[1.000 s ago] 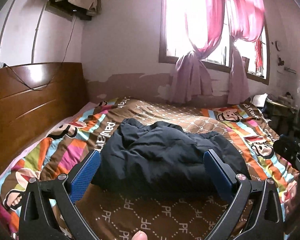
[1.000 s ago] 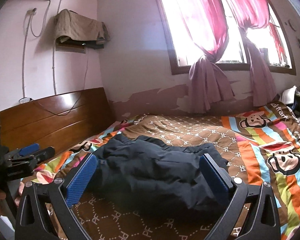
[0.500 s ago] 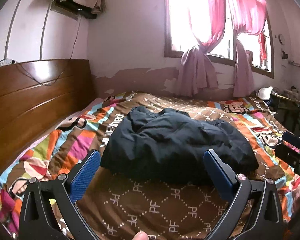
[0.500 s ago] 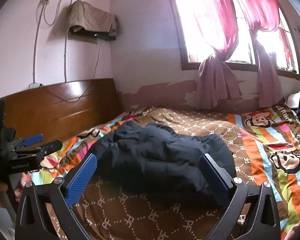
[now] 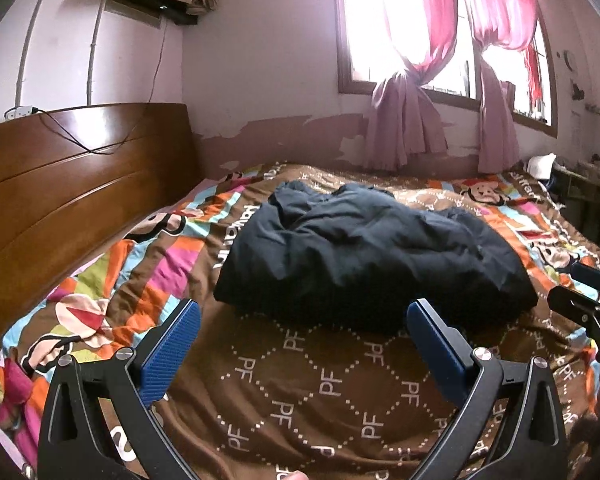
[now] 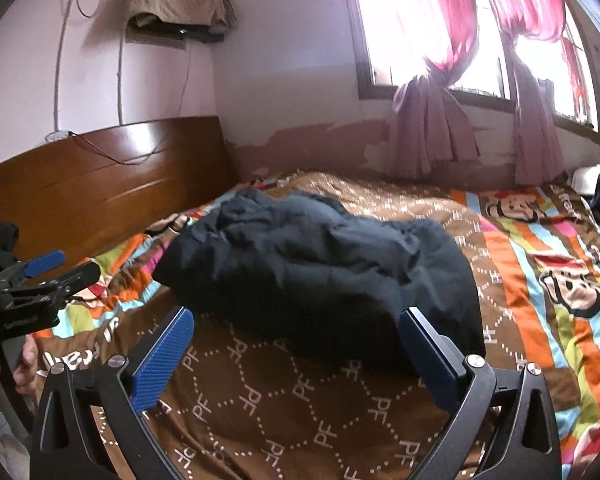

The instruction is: Fold large clothes

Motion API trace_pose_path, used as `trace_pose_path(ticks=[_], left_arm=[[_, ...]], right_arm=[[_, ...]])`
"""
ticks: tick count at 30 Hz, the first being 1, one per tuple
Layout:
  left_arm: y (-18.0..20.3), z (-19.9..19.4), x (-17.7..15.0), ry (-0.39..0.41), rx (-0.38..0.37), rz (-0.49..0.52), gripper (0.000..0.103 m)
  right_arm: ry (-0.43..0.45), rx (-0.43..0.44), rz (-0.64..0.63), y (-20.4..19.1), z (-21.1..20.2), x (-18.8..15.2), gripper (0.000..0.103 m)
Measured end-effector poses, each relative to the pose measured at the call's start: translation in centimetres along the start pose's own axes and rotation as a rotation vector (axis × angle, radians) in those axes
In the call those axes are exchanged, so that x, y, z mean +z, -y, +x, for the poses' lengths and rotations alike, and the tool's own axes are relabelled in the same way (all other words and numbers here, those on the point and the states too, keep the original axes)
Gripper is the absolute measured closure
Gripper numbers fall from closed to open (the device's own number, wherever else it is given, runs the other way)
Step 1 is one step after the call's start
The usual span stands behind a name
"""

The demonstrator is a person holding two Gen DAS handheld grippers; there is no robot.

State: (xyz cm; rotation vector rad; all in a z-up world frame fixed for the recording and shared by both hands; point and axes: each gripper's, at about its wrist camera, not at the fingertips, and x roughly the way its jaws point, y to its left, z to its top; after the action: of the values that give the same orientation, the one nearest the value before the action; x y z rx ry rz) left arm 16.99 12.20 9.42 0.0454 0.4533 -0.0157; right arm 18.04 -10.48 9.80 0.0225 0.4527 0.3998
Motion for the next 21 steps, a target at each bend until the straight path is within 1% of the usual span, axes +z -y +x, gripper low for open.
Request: trace_pose_path(ticks=[2,14,21], left_arm=[[0.1,0.4,-0.5,-0.010,0.010,0.008,0.002],[-0.3,1.3,-2.0,-0.056,0.038,-0.004,0.002],[-0.4,1.4,-2.1,-0.058,0.039,-0.004,0.002]], right_arm=[[-0.024,-0.004,0.010,0.1,0.5,-0.4,0.000],[-0.087,-0.016,0.008,-0.1,1.9,-1.2,0.000],[-0.087,-0.017,0.014,0.0,2.0,-1.3,0.000]])
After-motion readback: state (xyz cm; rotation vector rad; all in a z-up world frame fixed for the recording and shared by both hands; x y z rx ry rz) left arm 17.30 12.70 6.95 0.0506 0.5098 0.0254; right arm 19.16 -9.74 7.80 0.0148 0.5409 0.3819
